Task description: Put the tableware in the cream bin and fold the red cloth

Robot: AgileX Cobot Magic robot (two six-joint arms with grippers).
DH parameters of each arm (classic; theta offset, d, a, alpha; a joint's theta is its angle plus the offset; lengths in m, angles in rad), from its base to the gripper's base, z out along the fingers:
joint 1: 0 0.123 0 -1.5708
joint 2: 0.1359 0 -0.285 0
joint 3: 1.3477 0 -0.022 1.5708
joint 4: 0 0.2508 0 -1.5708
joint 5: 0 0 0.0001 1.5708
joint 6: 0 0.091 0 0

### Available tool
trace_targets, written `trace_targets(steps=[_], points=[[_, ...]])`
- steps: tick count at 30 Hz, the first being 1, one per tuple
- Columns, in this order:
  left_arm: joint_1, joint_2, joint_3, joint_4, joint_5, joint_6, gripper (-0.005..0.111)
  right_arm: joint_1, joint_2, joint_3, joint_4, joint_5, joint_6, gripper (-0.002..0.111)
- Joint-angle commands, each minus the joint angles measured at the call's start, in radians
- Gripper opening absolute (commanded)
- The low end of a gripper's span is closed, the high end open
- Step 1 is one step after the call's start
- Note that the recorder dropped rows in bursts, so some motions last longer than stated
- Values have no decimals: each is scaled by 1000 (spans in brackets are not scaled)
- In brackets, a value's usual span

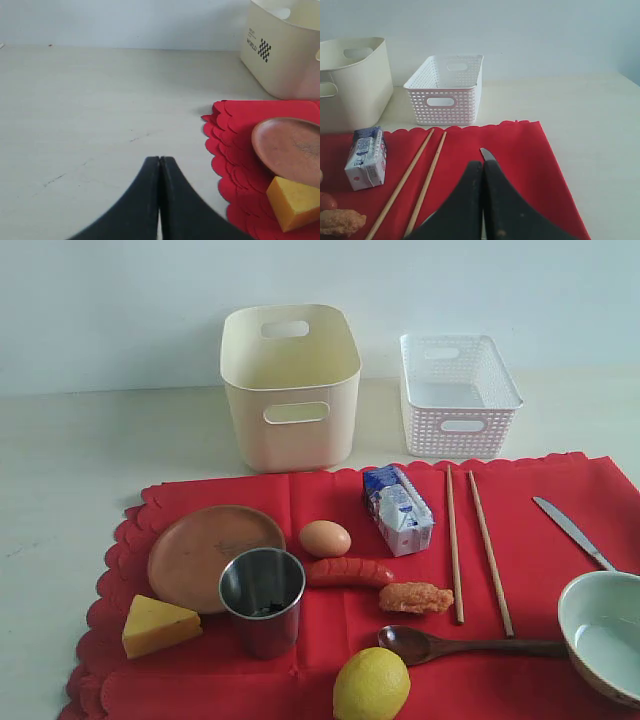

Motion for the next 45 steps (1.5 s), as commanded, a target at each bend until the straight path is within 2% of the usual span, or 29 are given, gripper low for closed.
trace_targets(steps=[1,29,36,45], points=[[-7,-6,-4,-2,-14,-5,0,-4,-6,5,2,-2,0,0],[-7,-6,-4,-2,-14,-5,0,-4,42,5,2,17,0,0],[-7,-6,-4,-2,-14,-5,0,-4,155,-105,2,19,0,0],[-7,-6,-4,-2,-14,-5,0,-4,415,-348,2,19,0,0]])
